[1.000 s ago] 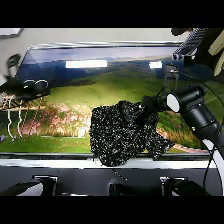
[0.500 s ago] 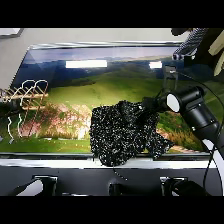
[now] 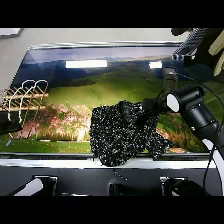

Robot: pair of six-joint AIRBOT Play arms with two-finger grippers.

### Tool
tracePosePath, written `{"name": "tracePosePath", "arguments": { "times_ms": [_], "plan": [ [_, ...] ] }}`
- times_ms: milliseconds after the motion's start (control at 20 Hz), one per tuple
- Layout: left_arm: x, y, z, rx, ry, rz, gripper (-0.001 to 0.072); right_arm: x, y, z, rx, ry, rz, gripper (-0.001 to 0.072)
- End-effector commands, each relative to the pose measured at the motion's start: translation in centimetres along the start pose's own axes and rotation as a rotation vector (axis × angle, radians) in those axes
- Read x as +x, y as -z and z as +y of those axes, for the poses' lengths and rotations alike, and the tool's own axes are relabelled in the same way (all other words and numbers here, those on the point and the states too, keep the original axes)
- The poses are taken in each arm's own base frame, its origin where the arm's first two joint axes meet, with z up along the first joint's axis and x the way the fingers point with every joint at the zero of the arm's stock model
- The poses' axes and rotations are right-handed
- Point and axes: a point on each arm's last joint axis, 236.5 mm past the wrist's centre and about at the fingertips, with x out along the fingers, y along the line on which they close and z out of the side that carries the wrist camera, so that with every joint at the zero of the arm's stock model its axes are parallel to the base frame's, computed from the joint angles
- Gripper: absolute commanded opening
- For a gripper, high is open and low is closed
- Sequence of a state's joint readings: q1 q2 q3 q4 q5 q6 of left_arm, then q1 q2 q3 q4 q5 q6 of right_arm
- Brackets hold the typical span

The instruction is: Fold the clothes and pants, and hang the long-sleeved shirts on hangers.

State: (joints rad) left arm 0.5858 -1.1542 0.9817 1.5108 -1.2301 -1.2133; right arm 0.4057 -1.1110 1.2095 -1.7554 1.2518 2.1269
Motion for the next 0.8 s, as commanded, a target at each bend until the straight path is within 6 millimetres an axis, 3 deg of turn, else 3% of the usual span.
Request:
{"name": "tracePosePath", "arguments": {
  "times_ms": [0,100,300,750],
  "plan": [
    [2.6,1.3,0.0,0.086,0.001,0.006,0.0555,0.0,0.3,-0.1,0.005,0.006,0.011,0.0035],
    [3.5,1.4,0.1,0.099,-0.008,-0.010,0.0555,0.0,0.3,-0.1,0.005,0.006,0.011,0.0036],
    [4.1,-0.4,0.7,0.094,-0.038,-0.093,0.0554,0.0,0.3,-0.1,0.005,0.006,0.012,0.0035],
    [8.0,0.6,-1.0,0.212,0.038,0.007,0.0536,0.0,0.3,-0.2,0.006,0.007,0.013,0.0035]
  ]
}}
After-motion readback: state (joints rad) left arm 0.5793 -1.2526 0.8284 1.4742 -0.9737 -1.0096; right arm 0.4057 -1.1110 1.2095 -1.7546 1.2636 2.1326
